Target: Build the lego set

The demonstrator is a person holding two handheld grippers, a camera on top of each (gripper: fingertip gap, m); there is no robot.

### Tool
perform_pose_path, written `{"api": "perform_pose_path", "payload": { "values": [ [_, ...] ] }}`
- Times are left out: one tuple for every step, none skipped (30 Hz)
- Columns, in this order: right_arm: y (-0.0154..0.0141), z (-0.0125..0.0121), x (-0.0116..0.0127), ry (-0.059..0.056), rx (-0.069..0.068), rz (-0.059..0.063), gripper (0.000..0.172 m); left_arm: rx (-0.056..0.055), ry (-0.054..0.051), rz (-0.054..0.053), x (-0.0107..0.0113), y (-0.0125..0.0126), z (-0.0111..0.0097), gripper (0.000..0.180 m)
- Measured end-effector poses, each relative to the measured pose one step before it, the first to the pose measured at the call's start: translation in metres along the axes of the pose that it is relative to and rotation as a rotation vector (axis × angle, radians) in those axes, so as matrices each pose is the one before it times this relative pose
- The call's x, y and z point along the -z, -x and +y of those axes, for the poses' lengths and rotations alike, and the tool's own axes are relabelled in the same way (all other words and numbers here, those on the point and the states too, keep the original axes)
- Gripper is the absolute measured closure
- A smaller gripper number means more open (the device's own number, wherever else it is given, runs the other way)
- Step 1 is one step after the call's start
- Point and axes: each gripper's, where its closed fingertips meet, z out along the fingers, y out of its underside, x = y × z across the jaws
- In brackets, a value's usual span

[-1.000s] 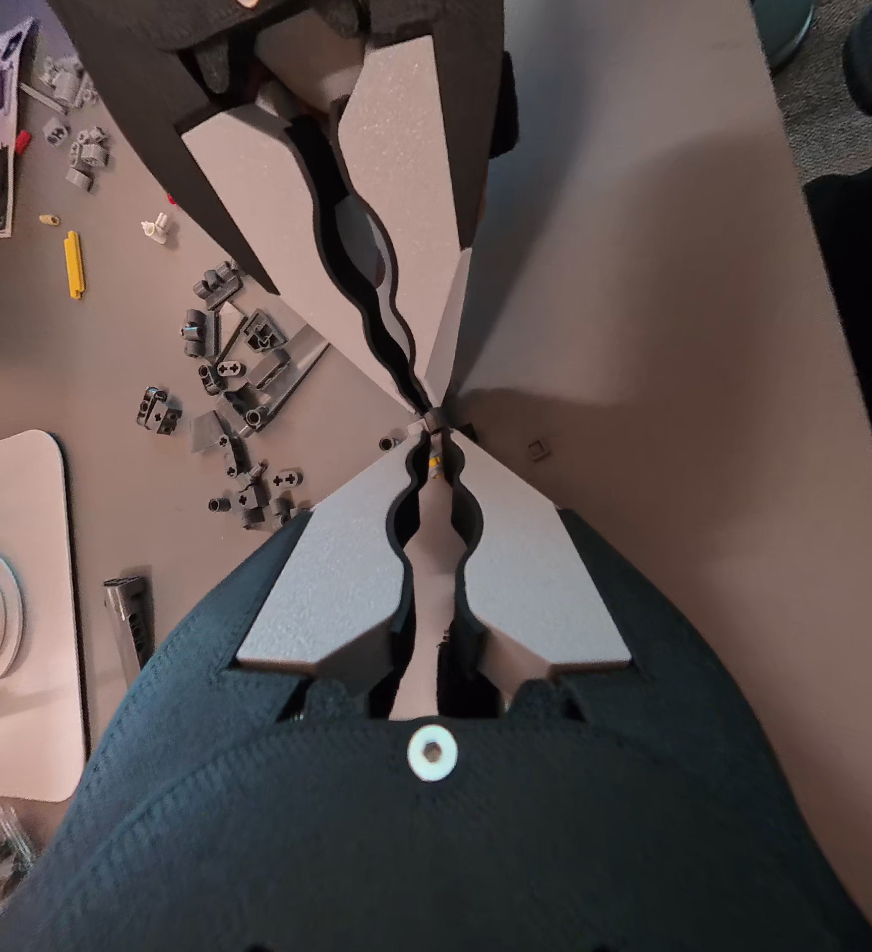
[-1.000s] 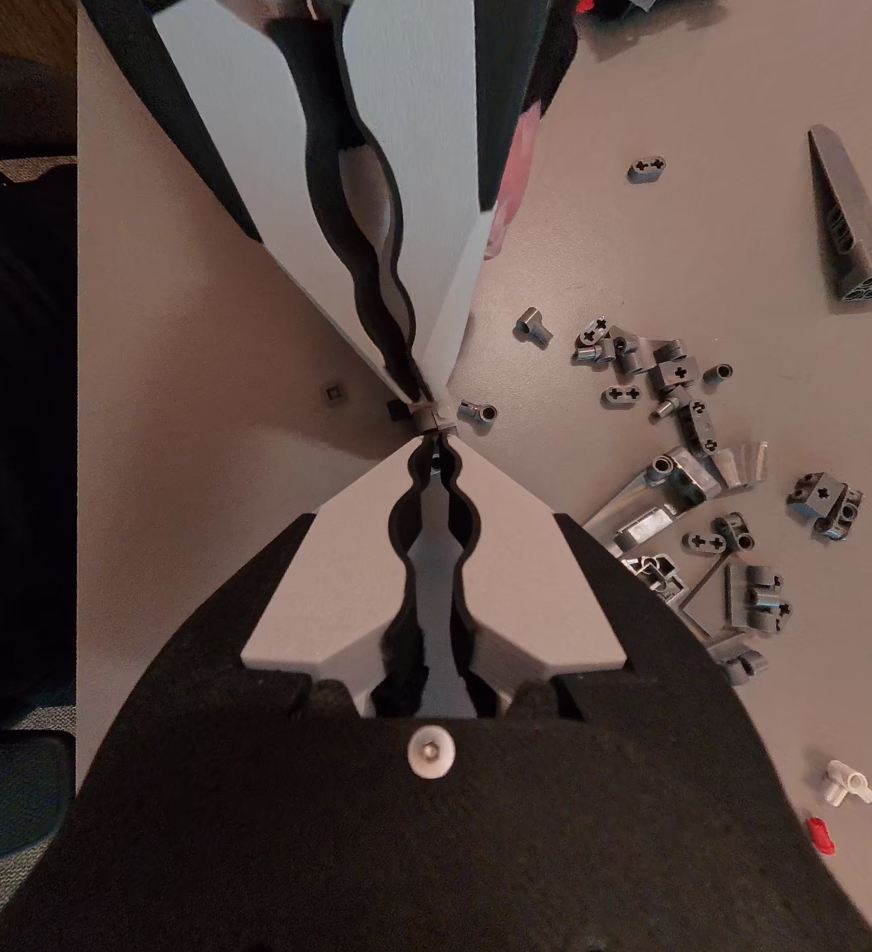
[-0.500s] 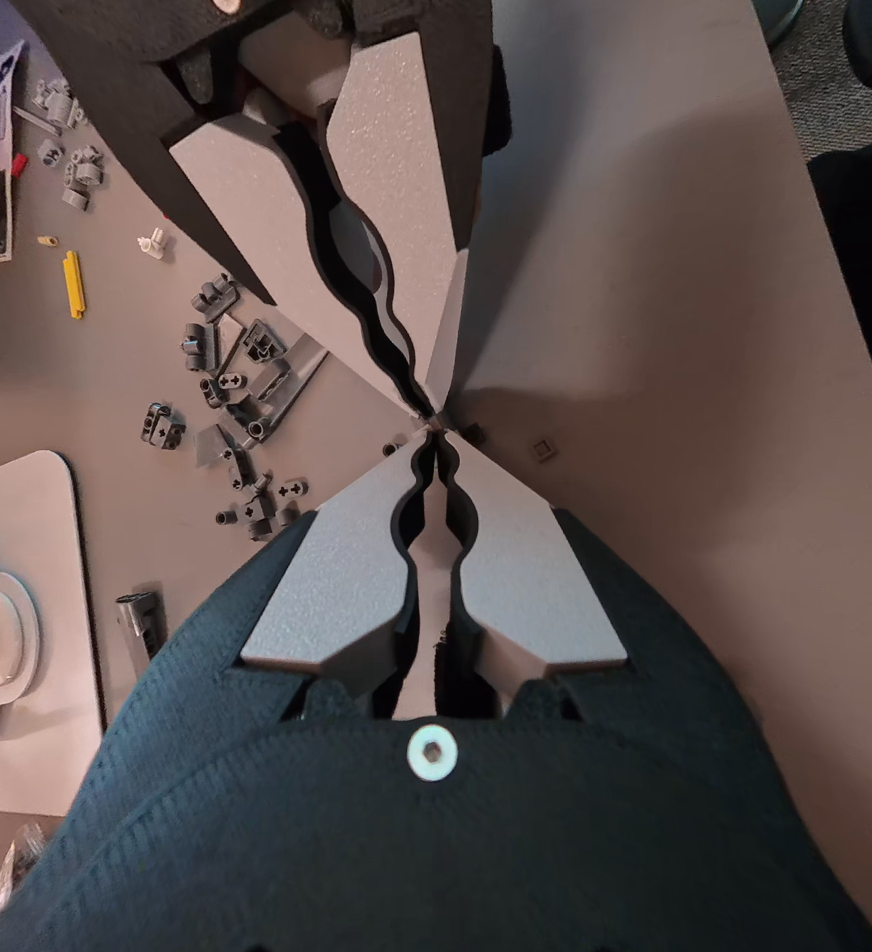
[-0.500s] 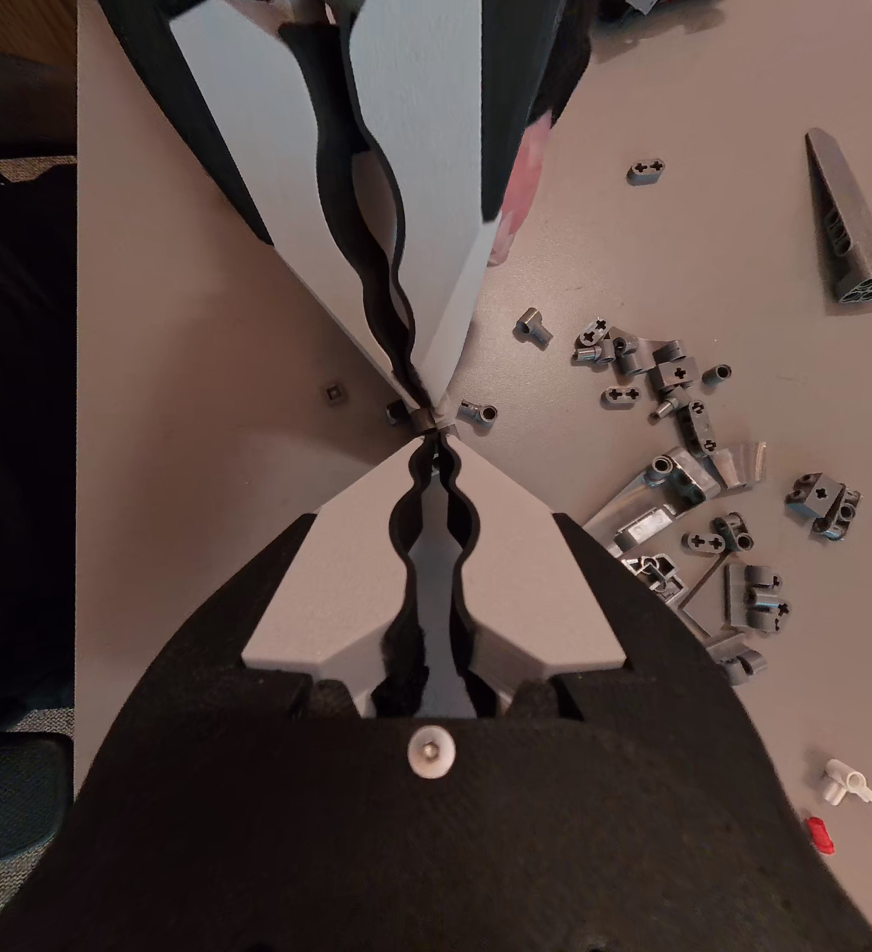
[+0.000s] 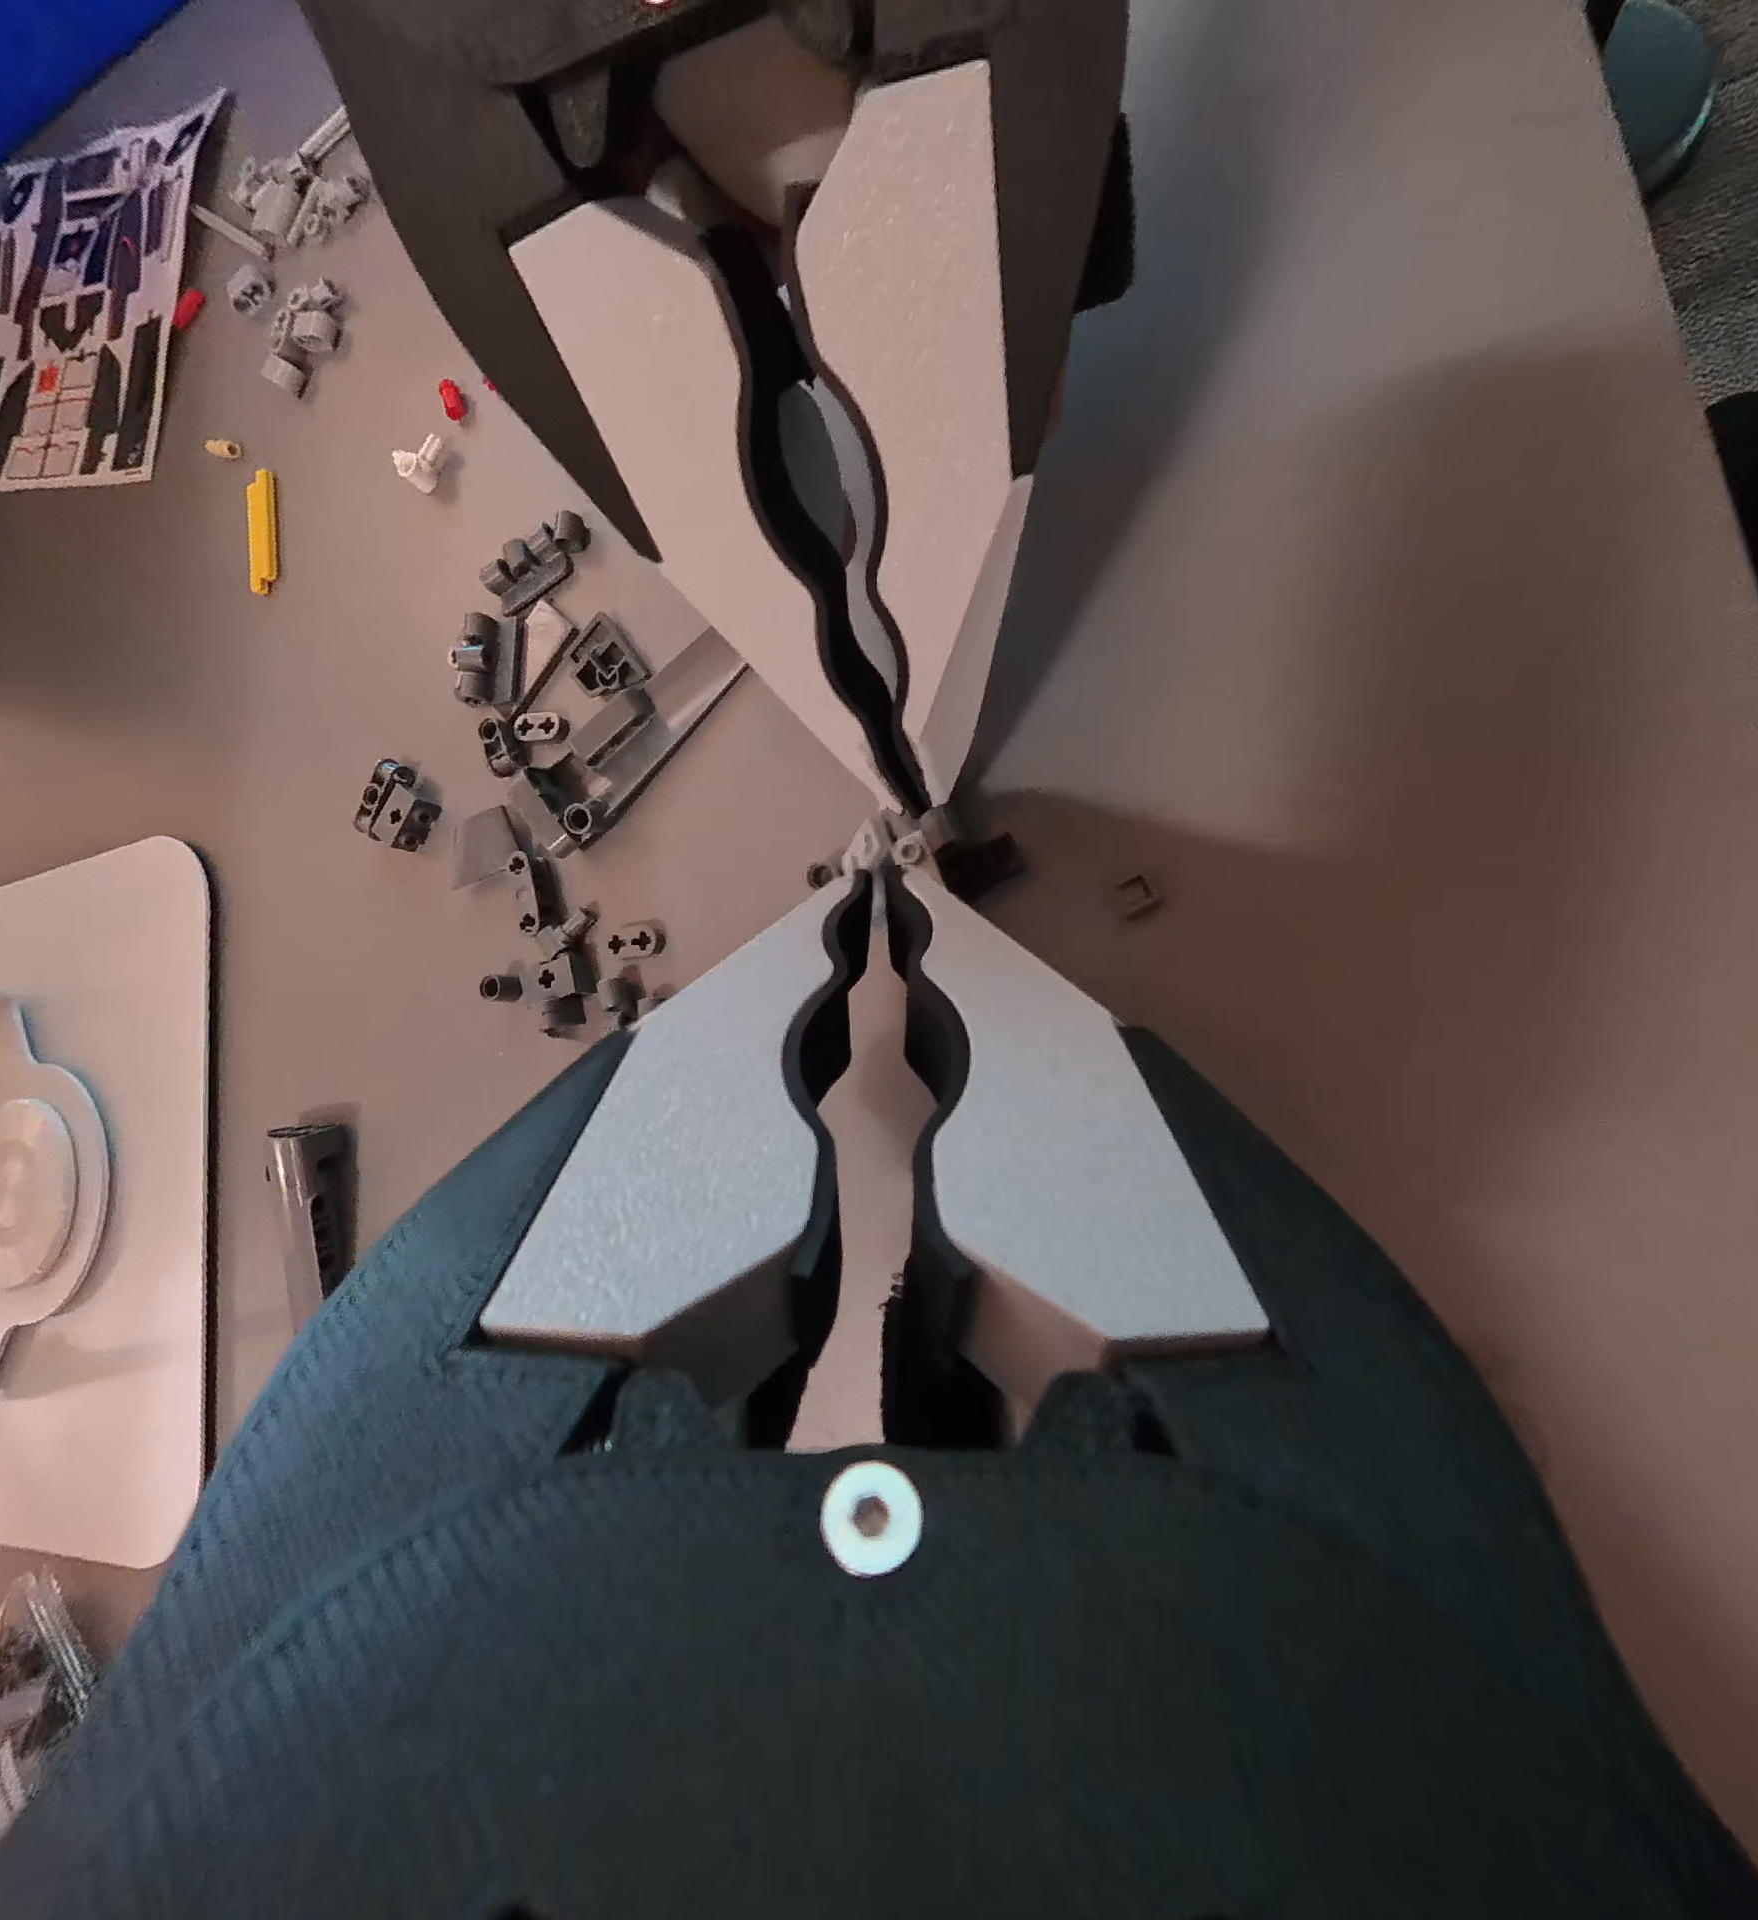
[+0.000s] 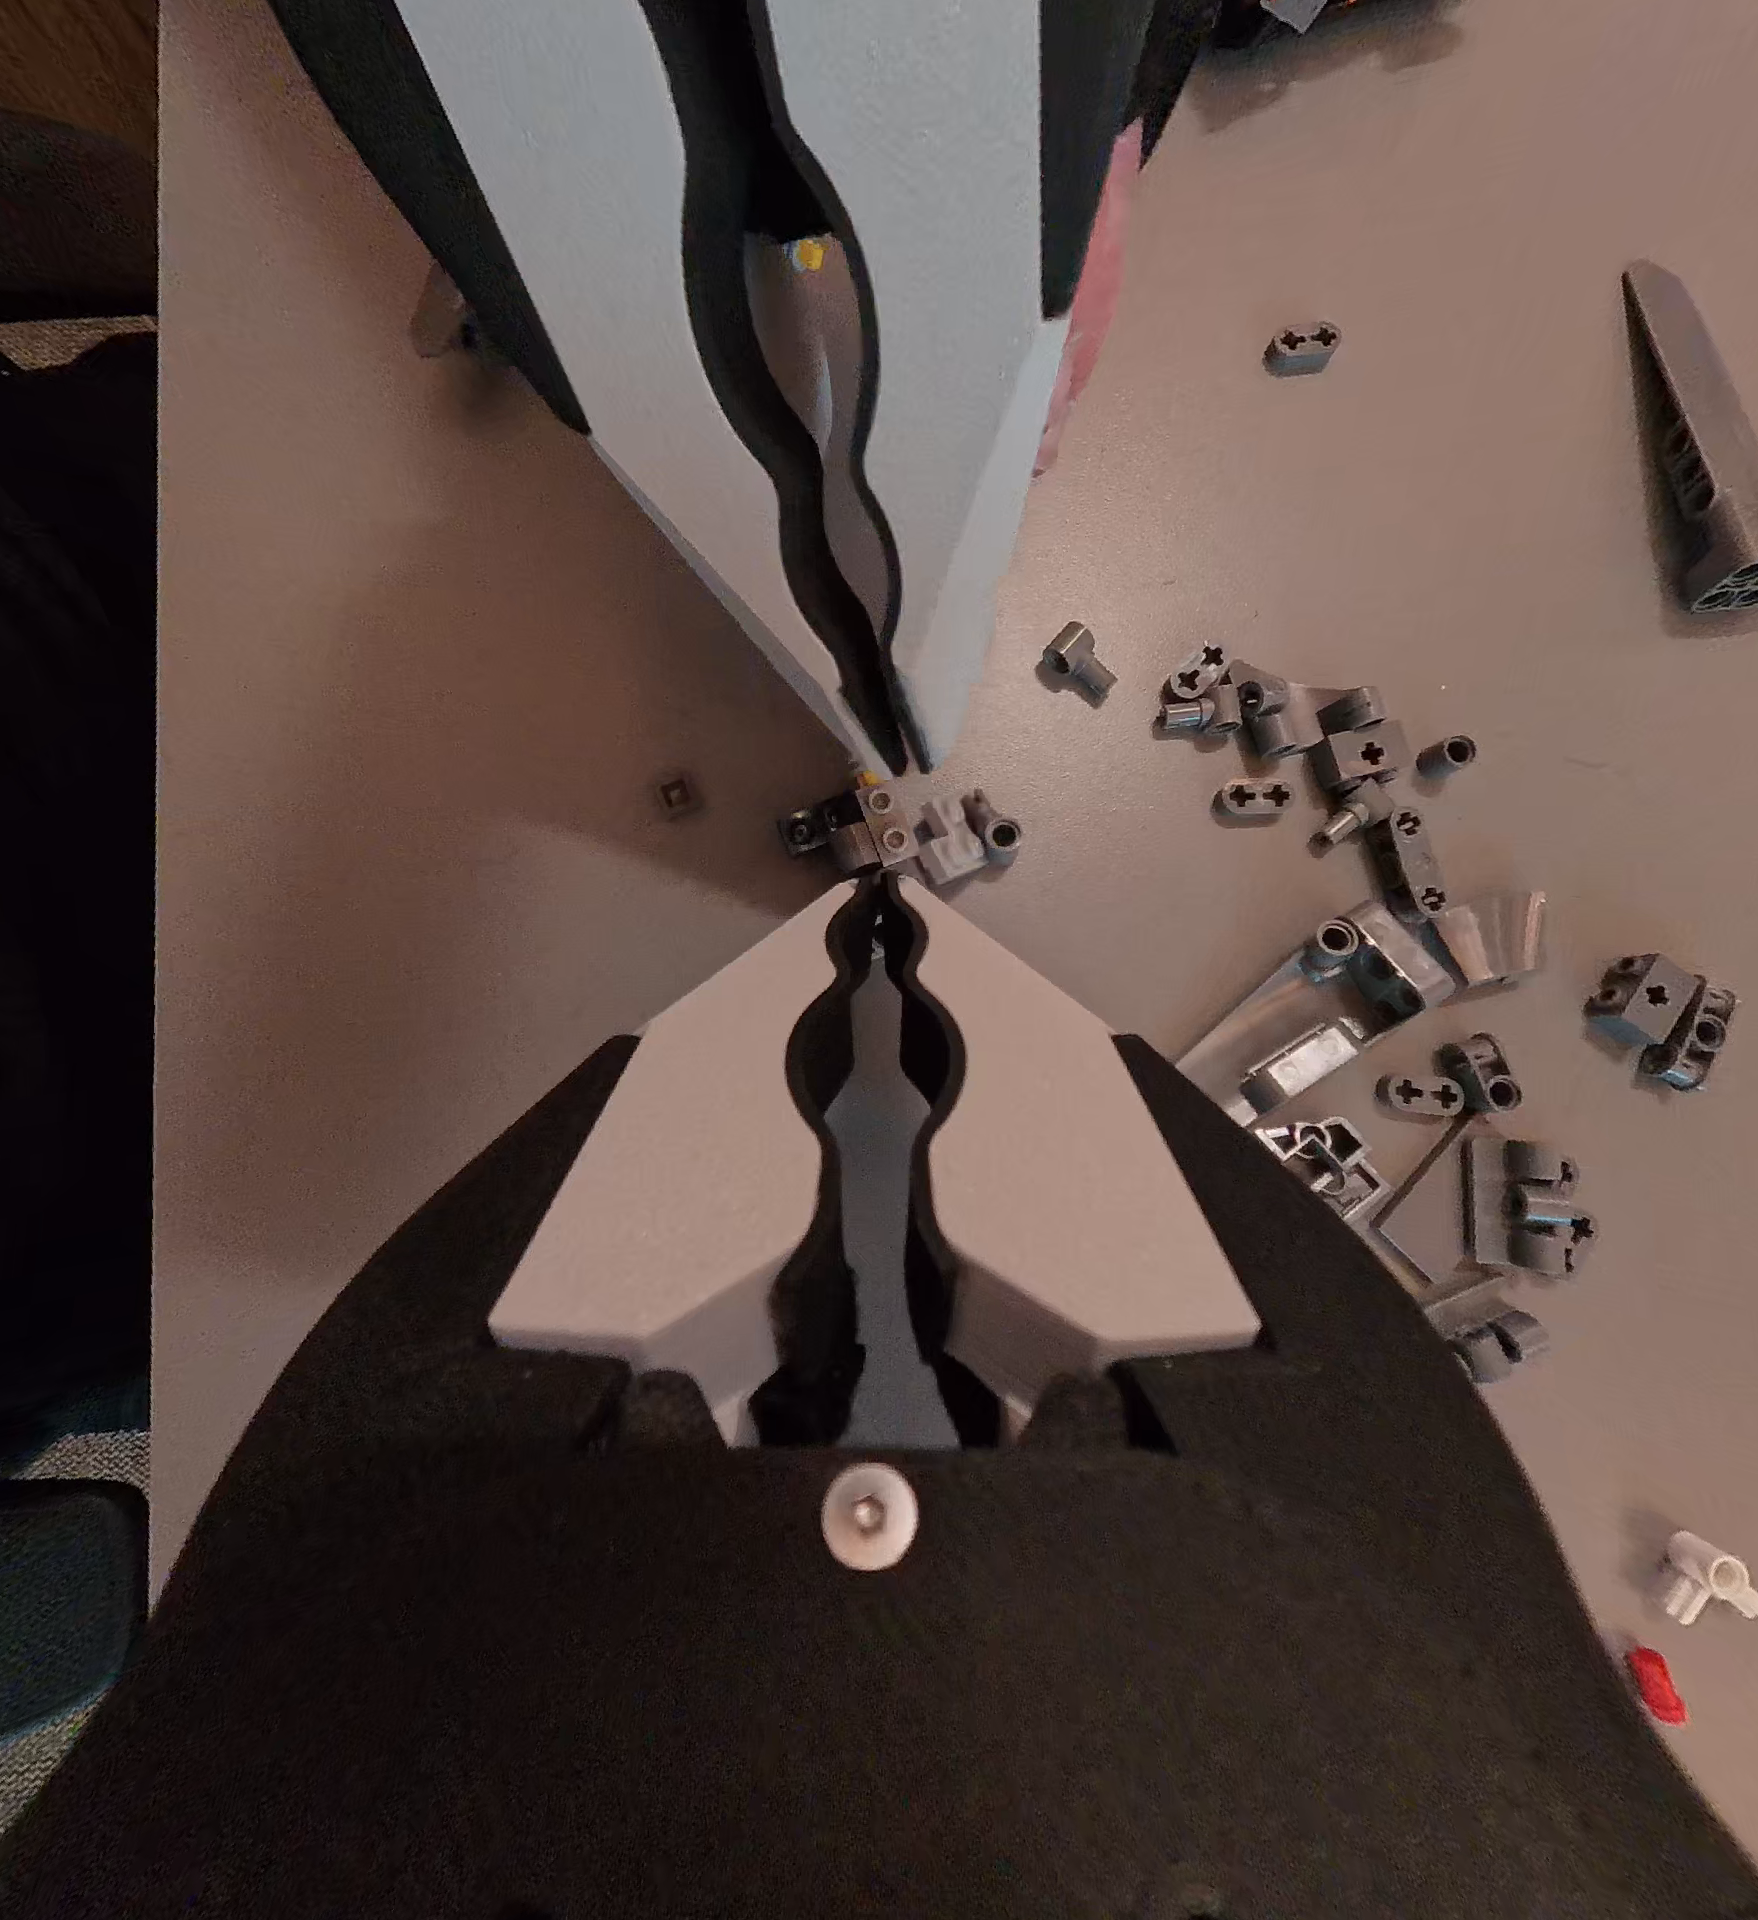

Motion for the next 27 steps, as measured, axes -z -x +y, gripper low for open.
{"api": "perform_pose_path", "payload": {
  "values": [
    [0.00005, 0.0, -0.00002, 0.0006, 0.0001, 0.0002, 0.172, 0.0033, 0.0097, -0.0073, -0.00108, 0.00188, 0.00152, 0.179],
    [-0.00009, -0.00006, 0.00002, 0.0011, 0.0, -0.0002, 0.172, -0.004, 0.0157, -0.023, -0.00113, 0.00409, 0.00225, 0.179],
    [-0.00016, 0.00011, 0.00003, 0.0013, 0.0002, 0.0003, 0.172, -0.0133, 0.0092, -0.0122, -0.0011, 0.00216, 0.00148, 0.179],
    [-0.00018, 0.00002, 0.00011, 0.0004, 0.0001, -0.0002, 0.172, -0.0058, 0.0075, 0.007, -0.00151, -0.00075, 0.00129, 0.178],
    [-0.00019, -0.00019, 0.00003, -0.0016, -0.0016, 0.0001, 0.172, -0.0066, 0.0097, -0.0004, -0.00167, 0.0001, 0.00169, 0.178],
    [-0.00054, -0.00037, 0.00035, -0.0031, -0.0016, 0.004, 0.172, -0.0093, 0.0129, -0.0096, -0.0014, 0.00138, 0.00257, 0.178],
    [-0.00076, -0.00052, 0.00123, -0.0046, -0.0008, 0.0053, 0.172, -0.0028, 0.0054, -0.0031, -0.00074, 0.00052, 0.00174, 0.178],
    [-0.00046, -0.00101, 0.00186, -0.007, -0.0034, 0.0031, 0.172, 0.0042, -0.0061, 0.0018, 0.00005, -0.00004, 0.00024, 0.178],
    [-0.00147, -0.00122, 0.00197, -0.0086, -0.0085, 0.0063, 0.17, 0.0093, -0.0088, 0.0059, 0.00032, -0.00059, 0.00001, 0.178],
    [-0.00195, -0.00079, 0.00161, -0.0047, -0.0107, 0.0093, 0.169, 0.0104, -0.0025, 0.0057, 0.00023, -0.0005, 0.00077, 0.178],
    [-0.00155, -0.00028, 0.00066, 0.0019, -0.0097, 0.0093, 0.167, 0.0042, 0.0002, 0.0032, 0.00037, -0.00052, 0.00123, 0.179],
    [-0.00159, 0.00014, -0.00039, 0.006, -0.0107, 0.0115, 0.164, 0.0004, -0.0077, 0.0014, 0.00059, -0.00071, -0.00024, 0.179],
    [-0.00186, 0.00052, -0.00108, 0.0102, -0.0127, 0.014, 0.163, 0.0022, -0.007, 0.005, 0.00068, -0.0015, -0.0004, 0.179],
    [-0.00135, 0.00025, -0.00141, 0.0076, -0.0125, 0.0121, 0.163, -0.0026, -0.0021, 0.0013, 0.00051, -0.00122, -0.00006, 0.179],
    [-0.00109, -0.00091, -0.00094, -0.0013, -0.0175, 0.0089, 0.162, -0.0086, 0.0008, -0.0005, 0.0002, -0.00131, 0.00002, 0.179],
    [-0.00096, -0.00144, -0.00061, -0.0073, -0.0255, 0.0045, 0.162, -0.0073, 0.0005, 0.0001, 0.00009, -0.00118, -0.00012, 0.179],
    [-0.00028, -0.00094, -0.00034, -0.0084, -0.028, -0.0021, 0.161, -0.0026, -0.0005, 0.0036, -0.00019, -0.00109, -0.00029, 0.18],
    [0.0, 0.00025, -0.00055, -0.0034, -0.0249, -0.0027, 0.161, -0.003, 0.0023, 0.0031, -0.00069, -0.00087, 0.00035, 0.18],
    [-0.00089, 0.00132, -0.00047, 0.0011, -0.0215, 0.0024, 0.161, -0.0101, 0.0051, -0.0043, -0.0008, 0.00036, 0.00119, 0.179],
    [-0.00131, 0.00129, -0.00058, 0.001, -0.0234, 0.0034, 0.16, -0.0122, 0.0021, -0.0036, -0.00114, 0.00059, 0.00109, 0.18],
    [-0.00132, 0.00049, -0.00058, -0.0035, -0.0268, 0.0012, 0.159, -0.0033, 0.0037, 0.01, -0.00201, -0.00137, 0.00151, 0.18],
    [-0.00163, -0.0002, -0.00053, -0.0066, -0.0281, 0.0018, 0.159, -0.0015, 0.0035, 0.0106, -0.00237, -0.0015, 0.00159, 0.179],
    [-0.00129, -0.00032, -0.00079, -0.0058, -0.0253, 0.0018, 0.159, -0.0057, 0.0026, -0.0049, -0.00171, 0.0004, 0.00131, 0.179],
    [0.00007, 0.00041, -0.00103, -0.0005, -0.0201, -0.0023, 0.159, -0.0071, -0.0017, -0.0079, -0.00097, 0.00071, 0.00034, 0.18],
    [0.00008, 0.00117, -0.00142, 0.0051, -0.0153, 0.0008, 0.159, -0.0017, -0.01, 0.0042, -0.00042, -0.00074, -0.00122, 0.18],
    [-0.00025, 0.00135, -0.00132, 0.0052, -0.0123, 0.0049, 0.159, 0.0049, -0.0113, 0.0068, -0.00022, -0.00123, -0.0015, 0.18],
    [0.00089, 0.00098, -0.00106, 0.0032, -0.0096, -0.001, 0.159, 0.0041, -0.0064, -0.0005, -0.00035, -0.0005, -0.00097, 0.18]
  ]
}}
